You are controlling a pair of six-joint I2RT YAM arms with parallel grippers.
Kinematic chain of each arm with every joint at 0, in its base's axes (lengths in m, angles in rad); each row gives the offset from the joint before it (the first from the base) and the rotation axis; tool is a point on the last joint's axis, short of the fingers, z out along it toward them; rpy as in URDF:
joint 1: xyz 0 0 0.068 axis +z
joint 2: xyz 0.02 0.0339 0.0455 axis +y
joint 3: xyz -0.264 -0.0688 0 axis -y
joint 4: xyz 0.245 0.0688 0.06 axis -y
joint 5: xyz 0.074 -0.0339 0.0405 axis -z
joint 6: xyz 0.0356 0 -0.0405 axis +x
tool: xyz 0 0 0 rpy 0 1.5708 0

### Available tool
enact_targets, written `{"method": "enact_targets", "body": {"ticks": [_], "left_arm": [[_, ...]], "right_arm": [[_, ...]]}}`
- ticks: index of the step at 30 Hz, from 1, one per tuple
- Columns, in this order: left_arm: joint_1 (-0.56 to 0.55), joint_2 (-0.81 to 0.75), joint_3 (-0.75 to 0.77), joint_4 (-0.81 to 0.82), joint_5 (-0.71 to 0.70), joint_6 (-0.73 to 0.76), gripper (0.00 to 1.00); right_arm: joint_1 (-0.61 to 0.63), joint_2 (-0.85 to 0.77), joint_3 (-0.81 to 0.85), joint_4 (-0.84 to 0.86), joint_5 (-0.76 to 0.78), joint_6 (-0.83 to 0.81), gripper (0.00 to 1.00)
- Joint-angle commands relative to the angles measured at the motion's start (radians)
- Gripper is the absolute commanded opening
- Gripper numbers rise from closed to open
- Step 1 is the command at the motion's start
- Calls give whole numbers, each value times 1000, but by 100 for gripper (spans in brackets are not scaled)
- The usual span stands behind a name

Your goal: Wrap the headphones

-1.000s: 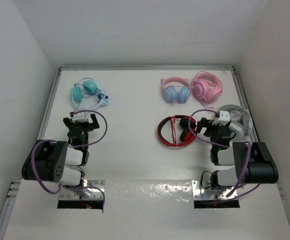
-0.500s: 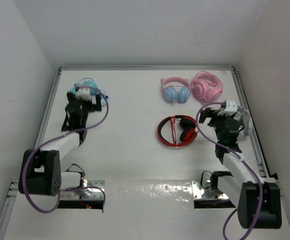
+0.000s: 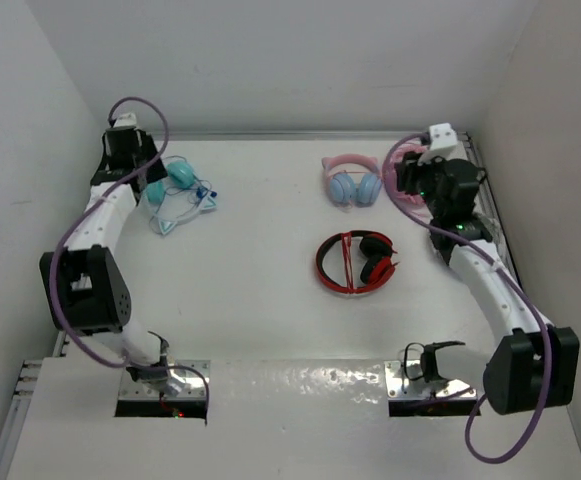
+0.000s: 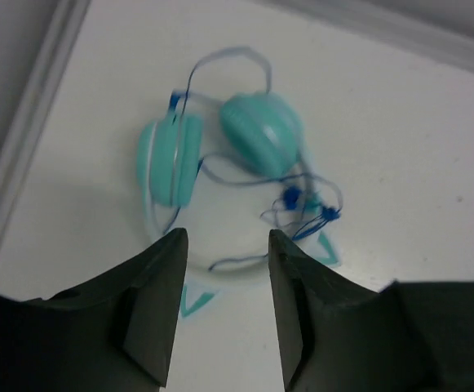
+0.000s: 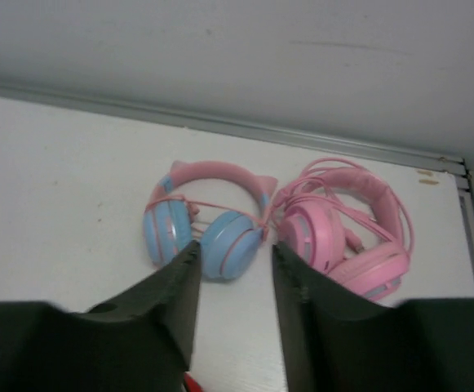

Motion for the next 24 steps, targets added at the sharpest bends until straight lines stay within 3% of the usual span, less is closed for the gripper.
{"method": "enact_targets", "body": {"ticks": [1, 2, 6, 7, 8, 10, 18, 24], "left_arm": [[90, 58, 67, -248, 105, -204, 41], [94, 100, 76, -306, 86, -235, 43], [93, 215, 79, -400, 74, -312, 47], [93, 244, 89, -420, 71, -322, 45], [93, 300, 104, -467, 63, -342, 36], [93, 347, 144, -492, 43, -356, 34], [90, 414, 207, -420, -119, -356, 39], [90, 451, 205, -389, -139, -350, 45]], "right_arm": [[133, 33, 50, -129, 181, -97, 43], [178, 44, 27, -86, 211, -127, 51], [236, 61, -19, 4, 143, -79, 55], [256, 71, -25, 26, 131, -70, 55], [265, 76, -27, 35, 123, -56, 55], [288, 85, -34, 58, 107, -45, 55], [308, 82, -57, 52, 75, -42, 56], [308, 91, -54, 66, 43, -54, 59]]}}
